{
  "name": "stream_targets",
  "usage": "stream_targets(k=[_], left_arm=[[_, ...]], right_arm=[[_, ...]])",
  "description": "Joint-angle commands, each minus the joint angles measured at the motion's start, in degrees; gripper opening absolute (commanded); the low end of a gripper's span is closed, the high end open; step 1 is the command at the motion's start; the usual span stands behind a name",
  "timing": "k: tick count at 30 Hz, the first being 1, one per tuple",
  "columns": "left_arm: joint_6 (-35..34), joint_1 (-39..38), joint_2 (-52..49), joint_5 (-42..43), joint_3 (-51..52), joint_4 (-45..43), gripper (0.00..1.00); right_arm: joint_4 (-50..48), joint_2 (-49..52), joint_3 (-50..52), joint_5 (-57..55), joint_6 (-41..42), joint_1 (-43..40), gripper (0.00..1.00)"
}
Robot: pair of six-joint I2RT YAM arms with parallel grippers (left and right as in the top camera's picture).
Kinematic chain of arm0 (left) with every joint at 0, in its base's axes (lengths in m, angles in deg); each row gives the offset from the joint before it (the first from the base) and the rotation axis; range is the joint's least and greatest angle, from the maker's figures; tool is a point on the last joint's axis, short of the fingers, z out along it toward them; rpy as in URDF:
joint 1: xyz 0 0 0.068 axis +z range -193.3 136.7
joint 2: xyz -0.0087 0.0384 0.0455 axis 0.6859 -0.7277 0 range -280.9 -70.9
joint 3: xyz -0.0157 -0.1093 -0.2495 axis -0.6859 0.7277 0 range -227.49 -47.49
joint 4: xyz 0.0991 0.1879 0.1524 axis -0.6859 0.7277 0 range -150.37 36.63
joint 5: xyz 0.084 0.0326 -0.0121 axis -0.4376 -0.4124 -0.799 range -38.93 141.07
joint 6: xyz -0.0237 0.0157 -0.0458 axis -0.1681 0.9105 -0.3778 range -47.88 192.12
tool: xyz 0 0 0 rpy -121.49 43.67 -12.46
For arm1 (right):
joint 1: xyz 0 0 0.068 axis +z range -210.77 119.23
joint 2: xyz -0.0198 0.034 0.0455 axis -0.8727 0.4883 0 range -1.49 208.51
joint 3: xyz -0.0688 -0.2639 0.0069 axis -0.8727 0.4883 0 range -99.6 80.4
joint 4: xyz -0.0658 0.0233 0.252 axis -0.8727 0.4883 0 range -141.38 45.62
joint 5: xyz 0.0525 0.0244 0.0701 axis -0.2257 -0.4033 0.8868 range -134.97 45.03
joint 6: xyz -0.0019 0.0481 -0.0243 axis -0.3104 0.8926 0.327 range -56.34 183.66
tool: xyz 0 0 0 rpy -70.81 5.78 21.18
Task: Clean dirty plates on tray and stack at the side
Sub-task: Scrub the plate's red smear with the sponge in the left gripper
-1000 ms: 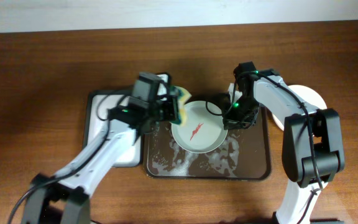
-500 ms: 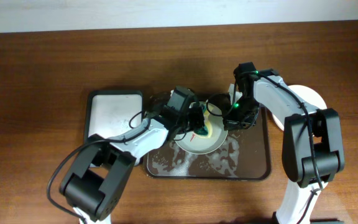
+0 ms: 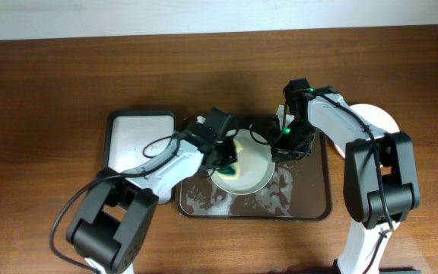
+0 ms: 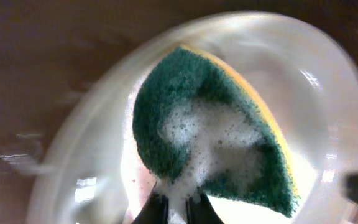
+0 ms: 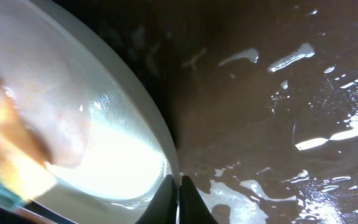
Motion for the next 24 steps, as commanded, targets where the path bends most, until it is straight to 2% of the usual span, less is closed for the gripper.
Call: stream_targets(k=[1, 3, 5, 8, 10, 14, 19, 24], left_arm=[[8.28, 2.91, 3.76, -8.48, 0.63, 1.79, 0.0], [8.66, 3.06, 6.95, -8.17, -0.57, 1.7, 0.0], [8.63, 3.04, 9.03, -4.04, -0.85, 0.79, 0.0], [7.13, 2.56, 8.81, 2.03, -0.83, 0.24, 0.0], [6.01, 0.74, 8.07, 2.73, -0.74, 0.24, 0.0], [3.76, -3.74, 4.87, 2.62, -0.74, -2.08, 0.0], [-1.73, -6.56, -1.81, 0.7, -0.74, -9.97, 0.0], [-1.64, -6.56, -5.49, -8.35, -0.74, -12.72, 0.0]], right_arm=[[0.22, -0.26, -0.11, -0.07, 0.46, 0.07, 0.04], [0.24, -0.26, -0.11, -0.07, 0.46, 0.07, 0.04], [0.24, -0.26, -0.11, -0.04, 0.46, 0.07, 0.04], [0.24, -0.26, -0.11, -0.04, 0.46, 0.07, 0.04], [0.24, -0.26, -0.11, -0.04, 0.46, 0.07, 0.04], [0.26, -0.26, -0.11, -0.04, 0.46, 0.07, 0.04], [0.46, -0.26, -0.11, -0.04, 0.46, 0.07, 0.04], [0.68, -0.26, -0.11, -0.04, 0.44, 0.07, 0.04]])
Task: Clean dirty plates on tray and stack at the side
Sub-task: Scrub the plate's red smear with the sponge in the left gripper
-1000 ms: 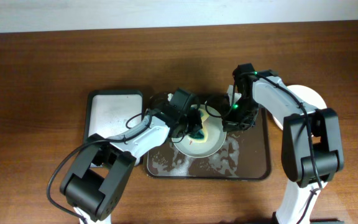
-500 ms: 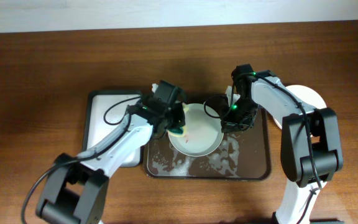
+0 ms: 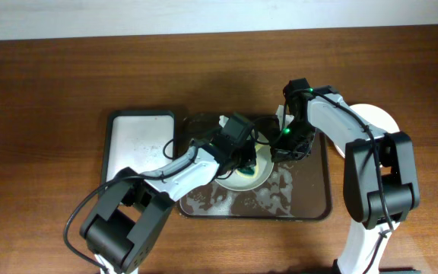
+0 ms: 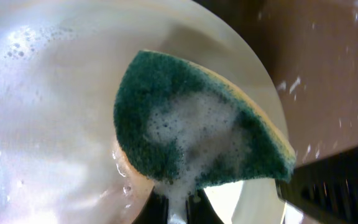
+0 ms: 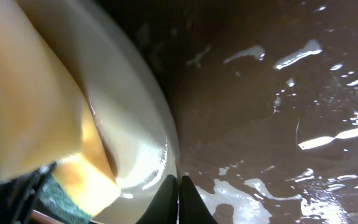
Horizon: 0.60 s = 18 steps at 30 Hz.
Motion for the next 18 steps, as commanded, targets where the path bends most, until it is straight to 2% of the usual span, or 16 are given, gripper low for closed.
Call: stream_targets(k=[1, 11, 14, 18], left_arm=[[-1.22, 0.17, -2.6, -9.77, -0.39, 0.52, 0.0], [0.02, 1.99, 0.74, -11.3, -0.46, 22.58, 0.0], [3.74, 3.17, 3.26, -12.44, -0.5, 23.89, 0.0], [3.85, 4.68, 5.57, -20.46, -0.85, 21.88, 0.0]], right_arm=[[0.5, -0.26, -0.11, -0.48, 0.42, -0.13, 0.04], [0.44, -0.26, -0.11, -0.5, 0.39, -0.13, 0.04], [0.46, -0.26, -0.11, -0.5, 0.42, -0.13, 0.04], [0.48, -0.26, -0.11, -0.48, 0.42, -0.13, 0.04]])
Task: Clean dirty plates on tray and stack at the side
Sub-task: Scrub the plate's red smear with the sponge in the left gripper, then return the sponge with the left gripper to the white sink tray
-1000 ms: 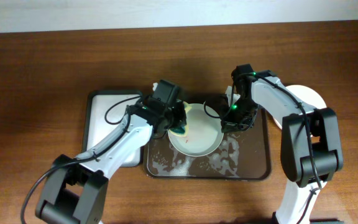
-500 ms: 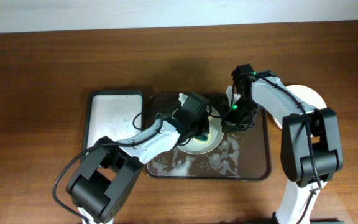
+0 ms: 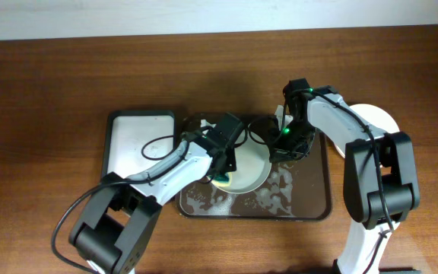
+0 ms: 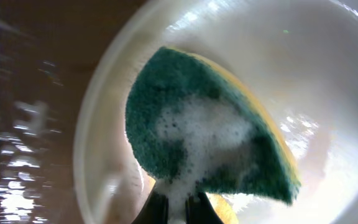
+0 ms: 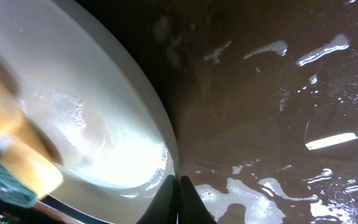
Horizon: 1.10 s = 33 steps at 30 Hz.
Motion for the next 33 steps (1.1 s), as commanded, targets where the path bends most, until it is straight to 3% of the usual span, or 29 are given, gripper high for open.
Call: stream_targets(k=[1, 6, 10, 18, 23, 33], left_arm=[[2.16, 2.8, 2.69, -11.45, 1.33, -2.49, 0.0], [2.16, 6.03, 4.61, -8.63, 0.68, -10.64, 0.0], [2.23, 7.26, 8.07, -6.84, 0.11, -11.54, 0.0], [7.34, 10.97, 13.49, -6.78, 0.11, -0.76, 0.0], [18.67, 14.91, 13.46, -5.97, 0.28, 4.63, 0.0], [22.82, 25.07, 11.17, 1.22, 2.75, 1.38, 0.0]], right_arm=[[0.37, -0.26, -0.11, -2.03, 0.44, -0.09, 0.04], [0.44, -0.26, -0.11, -2.03, 0.44, -0.09, 0.04], [0.57, -0.26, -0.11, -2.05, 0.42, -0.09, 0.04], [0.52, -0.26, -0.11, -2.71, 0.42, -0.09, 0.04], [-0.61, -0.26, -0.11, -3.67, 0.44, -0.09, 0.04], [-3.72, -5.11, -2.14, -13.33, 0.46, -0.09, 0.04]])
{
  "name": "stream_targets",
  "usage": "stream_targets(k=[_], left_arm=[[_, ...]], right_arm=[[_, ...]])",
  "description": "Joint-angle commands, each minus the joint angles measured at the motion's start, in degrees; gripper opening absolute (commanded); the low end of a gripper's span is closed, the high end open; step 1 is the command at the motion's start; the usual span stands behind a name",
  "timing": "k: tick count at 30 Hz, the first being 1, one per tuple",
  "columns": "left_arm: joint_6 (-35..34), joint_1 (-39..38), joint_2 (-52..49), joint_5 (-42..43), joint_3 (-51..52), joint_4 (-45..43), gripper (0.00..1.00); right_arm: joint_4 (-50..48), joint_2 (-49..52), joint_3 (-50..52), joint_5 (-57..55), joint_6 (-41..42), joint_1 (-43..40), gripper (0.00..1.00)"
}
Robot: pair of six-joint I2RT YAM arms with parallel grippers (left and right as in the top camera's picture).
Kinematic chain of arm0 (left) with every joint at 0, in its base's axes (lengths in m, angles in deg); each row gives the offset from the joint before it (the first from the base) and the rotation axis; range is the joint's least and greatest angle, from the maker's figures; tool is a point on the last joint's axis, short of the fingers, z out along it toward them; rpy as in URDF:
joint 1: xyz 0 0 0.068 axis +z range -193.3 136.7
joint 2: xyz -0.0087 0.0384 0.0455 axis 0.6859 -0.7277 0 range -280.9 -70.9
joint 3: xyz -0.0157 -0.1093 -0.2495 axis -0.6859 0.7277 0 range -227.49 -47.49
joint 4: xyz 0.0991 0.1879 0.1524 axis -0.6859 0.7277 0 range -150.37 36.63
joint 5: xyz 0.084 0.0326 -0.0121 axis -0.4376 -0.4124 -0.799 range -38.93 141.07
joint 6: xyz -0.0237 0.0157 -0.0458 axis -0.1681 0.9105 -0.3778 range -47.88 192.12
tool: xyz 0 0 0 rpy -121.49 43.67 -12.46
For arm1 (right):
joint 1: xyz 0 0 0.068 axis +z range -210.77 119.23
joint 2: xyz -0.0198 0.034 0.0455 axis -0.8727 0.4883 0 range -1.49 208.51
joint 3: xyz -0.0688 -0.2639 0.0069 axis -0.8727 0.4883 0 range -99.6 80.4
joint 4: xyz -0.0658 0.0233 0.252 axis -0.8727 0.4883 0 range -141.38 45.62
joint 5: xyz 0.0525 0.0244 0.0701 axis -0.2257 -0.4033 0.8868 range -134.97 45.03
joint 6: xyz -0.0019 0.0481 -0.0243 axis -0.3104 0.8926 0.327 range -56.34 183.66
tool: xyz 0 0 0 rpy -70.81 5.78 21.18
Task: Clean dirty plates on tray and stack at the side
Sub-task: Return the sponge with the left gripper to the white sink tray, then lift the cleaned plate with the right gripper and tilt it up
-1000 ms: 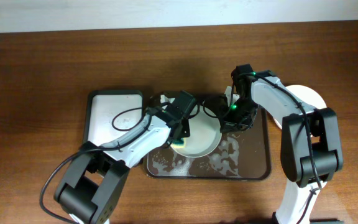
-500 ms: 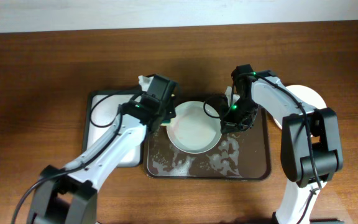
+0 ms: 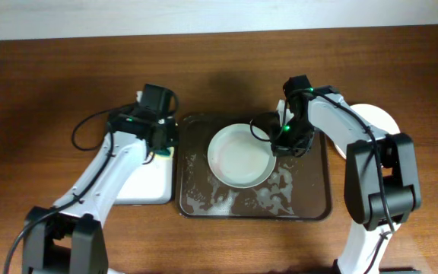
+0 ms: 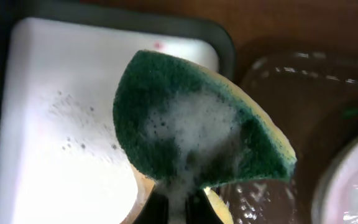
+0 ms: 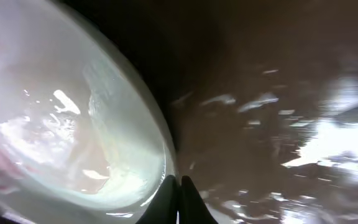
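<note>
A white plate [image 3: 239,156] lies in the wet brown tray [image 3: 310,202]. My right gripper [image 3: 280,144] is shut on the plate's right rim; the wrist view shows its fingers pinched on the plate edge [image 5: 166,155]. My left gripper [image 3: 161,146] is shut on a foamy green and yellow sponge [image 4: 197,130]. It holds the sponge over the right edge of the white-lined tray [image 4: 55,149], off the plate. In the left wrist view, only a sliver of the plate [image 4: 353,186] shows at the lower right.
A stack of clean white plates [image 3: 377,120] sits on the table right of the brown tray. The white-lined tray [image 3: 139,186] lies left of it, partly under my left arm. Soapy water covers the brown tray's floor [image 5: 278,124].
My left gripper has moved with the sponge from the plate's left side to the right edge of the white-lined tray. The plate is now uncovered. The right gripper still holds the rim.
The left gripper pressed the sponge on the plate's left part, then its middle right, then its lower left, while the right gripper held the rim throughout. Now the sponge is off the plate, over the white-lined tray.
</note>
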Motion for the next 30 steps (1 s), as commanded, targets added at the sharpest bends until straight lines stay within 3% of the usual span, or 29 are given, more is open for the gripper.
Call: stream_targets(k=[1, 11, 12, 14, 16, 17, 22, 27, 30], left_arm=[[2.99, 3.87, -1.62, 4.2, 2.23, -1.95, 0.0], [4.9, 8.85, -7.76, 7.02, 5.18, -7.04, 0.0], [4.9, 8.85, -8.72, 6.99, 5.18, -7.17, 0.25], [4.9, 8.85, -9.57, 6.95, 5.18, -7.15, 0.66], [4.9, 8.85, -9.7, 6.99, 5.18, -7.06, 0.92], [4.9, 8.85, -9.7, 6.99, 5.16, -6.95, 0.96], [4.87, 8.85, -9.7, 7.02, 5.16, -4.74, 0.99], [4.87, 8.85, -9.7, 7.02, 5.16, -2.95, 1.0], [4.87, 8.85, -9.7, 7.02, 5.18, -1.81, 1.0]], right_arm=[[0.59, -6.23, -2.32, -7.74, 0.42, -0.09, 0.04], [2.84, -18.08, -2.36, -22.03, 0.44, 1.44, 0.04], [2.8, -18.86, -2.36, -24.13, 0.44, 2.05, 0.04], [2.75, -20.33, -2.4, -27.61, 0.44, 3.43, 0.04], [2.49, -21.86, -2.4, -31.36, 0.44, 5.35, 0.04], [2.25, -22.64, -2.4, -33.16, 0.39, 6.58, 0.04], [1.7, -23.1, -2.34, -32.68, 0.94, 8.44, 0.04], [1.22, -22.75, -2.29, -22.23, 1.07, 4.66, 0.37], [1.27, -21.88, -2.23, -16.94, 0.72, 0.63, 0.39]])
